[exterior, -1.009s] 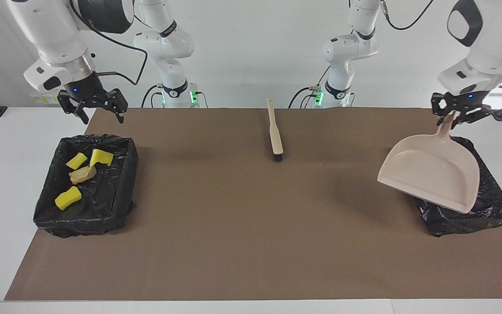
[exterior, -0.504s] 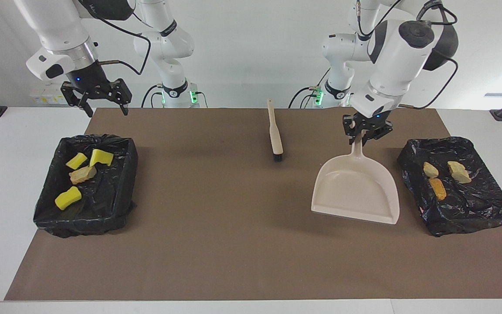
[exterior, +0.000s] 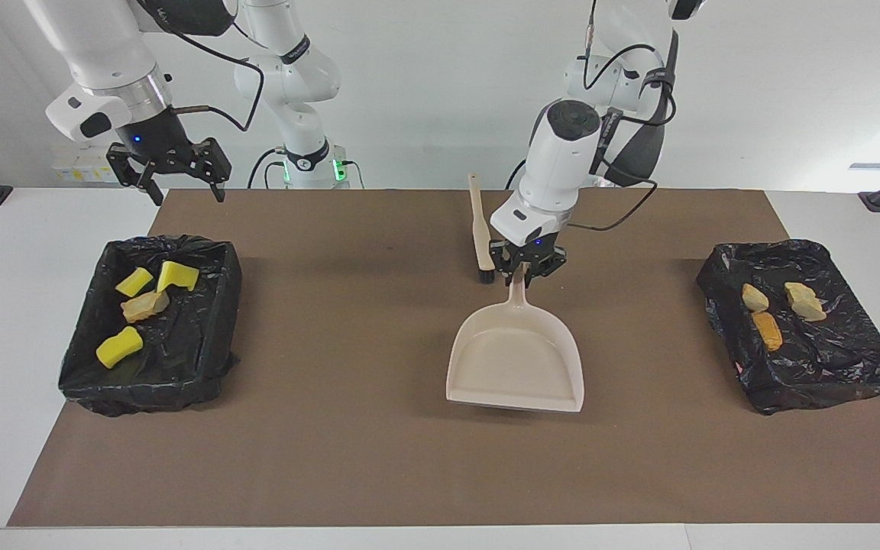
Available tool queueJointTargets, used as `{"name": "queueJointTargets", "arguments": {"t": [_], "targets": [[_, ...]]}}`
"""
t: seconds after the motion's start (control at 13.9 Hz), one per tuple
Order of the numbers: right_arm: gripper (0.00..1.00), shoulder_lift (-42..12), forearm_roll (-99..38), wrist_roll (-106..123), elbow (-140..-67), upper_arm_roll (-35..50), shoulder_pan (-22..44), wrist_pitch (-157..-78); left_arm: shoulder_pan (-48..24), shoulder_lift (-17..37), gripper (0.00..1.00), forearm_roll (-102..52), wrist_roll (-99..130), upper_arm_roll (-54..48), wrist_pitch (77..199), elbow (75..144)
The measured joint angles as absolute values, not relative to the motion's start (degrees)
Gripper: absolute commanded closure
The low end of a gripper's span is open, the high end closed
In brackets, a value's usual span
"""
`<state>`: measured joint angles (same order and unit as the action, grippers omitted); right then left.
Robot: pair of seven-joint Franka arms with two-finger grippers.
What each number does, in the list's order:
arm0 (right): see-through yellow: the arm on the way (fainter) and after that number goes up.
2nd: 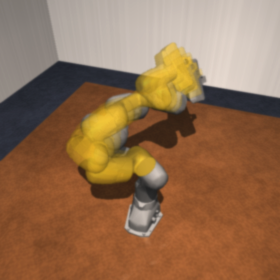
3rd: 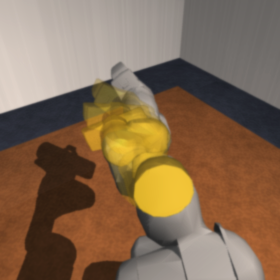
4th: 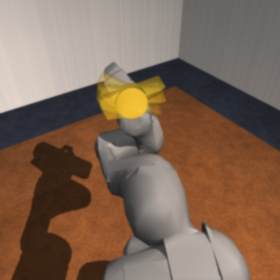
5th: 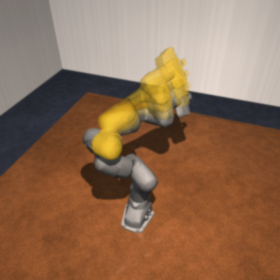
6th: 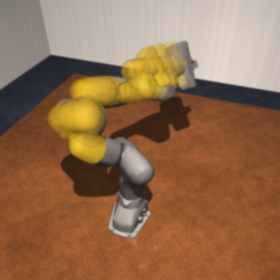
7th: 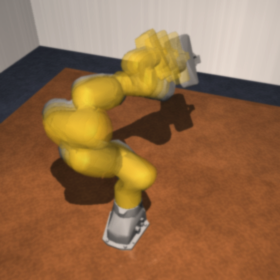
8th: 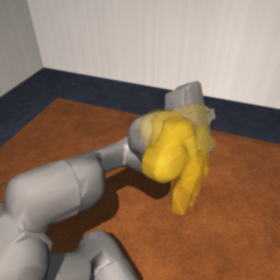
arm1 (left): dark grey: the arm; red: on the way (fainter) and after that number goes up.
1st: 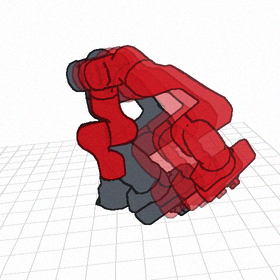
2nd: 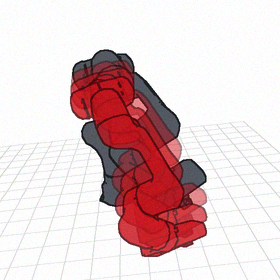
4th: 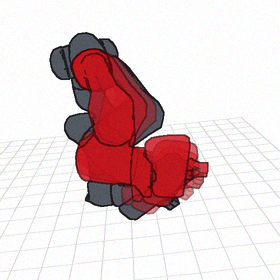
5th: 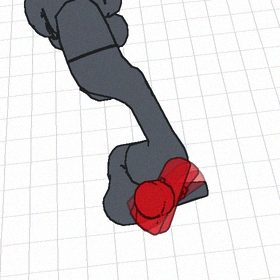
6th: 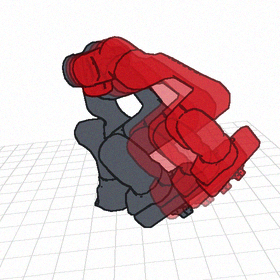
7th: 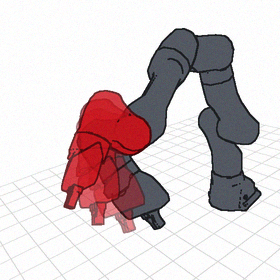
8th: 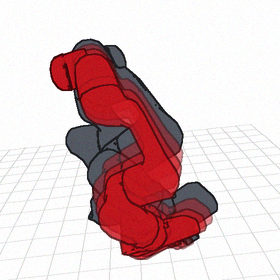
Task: Sweep and dump trash in bin
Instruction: 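Bring the empty dustpan back to the table center with the left gripper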
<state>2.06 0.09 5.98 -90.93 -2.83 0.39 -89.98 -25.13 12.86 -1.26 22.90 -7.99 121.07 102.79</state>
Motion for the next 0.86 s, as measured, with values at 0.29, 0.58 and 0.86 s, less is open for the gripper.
{"name": "queueJointTargets", "arguments": {"t": [0.29, 0.58, 0.86], "targets": [[0.0, 2.06, 0.09, 5.98, -90.93, -2.83, 0.39, -89.98, -27.37, 15.91, 1.0, -1.5, 23.48, -7.99, 124.41, 104.67], [0.0, 2.06, 0.09, 5.98, -90.93, -2.83, 0.39, -89.98, -27.67, 15.88, 1.0, -3.47, 23.5, -7.95, 126.47, 107.02], [0.0, 2.06, 0.09, 5.98, -90.93, -2.83, 0.39, -89.98, -28.1, 15.88, 0.0, -3.71, 26.82, -7.92, 128.42, 108.68]]}}
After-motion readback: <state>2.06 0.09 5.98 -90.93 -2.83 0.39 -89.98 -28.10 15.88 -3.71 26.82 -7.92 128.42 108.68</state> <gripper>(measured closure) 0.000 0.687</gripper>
